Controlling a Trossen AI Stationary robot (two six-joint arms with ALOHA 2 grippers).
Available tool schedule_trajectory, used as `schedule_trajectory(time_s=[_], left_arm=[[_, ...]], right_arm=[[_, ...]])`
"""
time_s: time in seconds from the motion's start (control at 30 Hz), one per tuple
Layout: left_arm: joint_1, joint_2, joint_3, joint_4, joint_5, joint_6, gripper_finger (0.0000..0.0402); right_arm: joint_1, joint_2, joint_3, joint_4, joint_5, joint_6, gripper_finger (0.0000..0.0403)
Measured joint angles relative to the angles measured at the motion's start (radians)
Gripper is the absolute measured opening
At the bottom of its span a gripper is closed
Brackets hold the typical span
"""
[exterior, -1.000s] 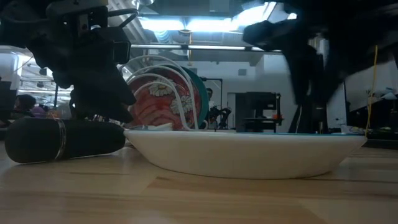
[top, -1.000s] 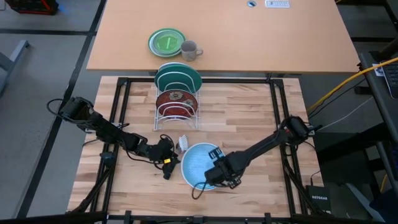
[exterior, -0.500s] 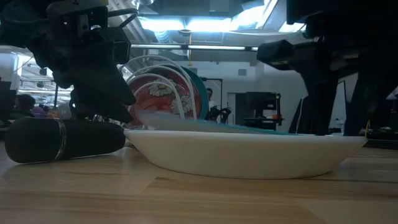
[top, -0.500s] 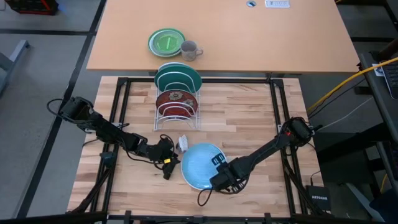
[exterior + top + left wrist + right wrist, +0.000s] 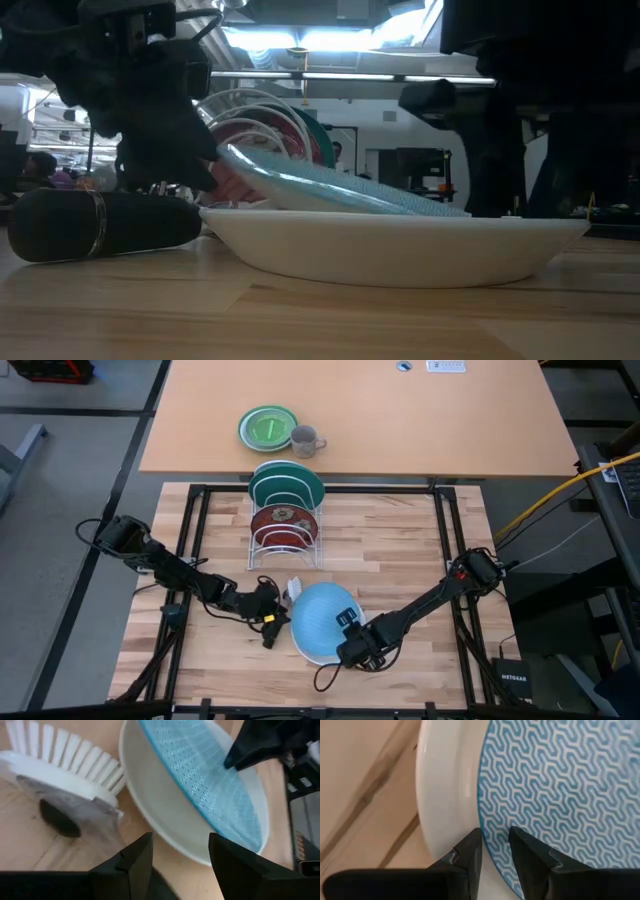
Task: Sort dishes
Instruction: Put the blue plate into the white dish rack
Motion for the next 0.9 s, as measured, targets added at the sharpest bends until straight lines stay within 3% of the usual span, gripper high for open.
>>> schedule_trajectory(time_s=[0.6,0.9], left_arm=[[0.003,-0.068,0.0,0.006,0.006,-0.004,0.0182],[0.058,-0.064,0.0,-0.045,0.003,-0.089,0.0182]], right_arm=[[-0.001,0.0,0.001,0.002,0.035,-0.001,0.0108],[-0.001,0.0,0.0,0.0,0.038,-0.001,0.0108]])
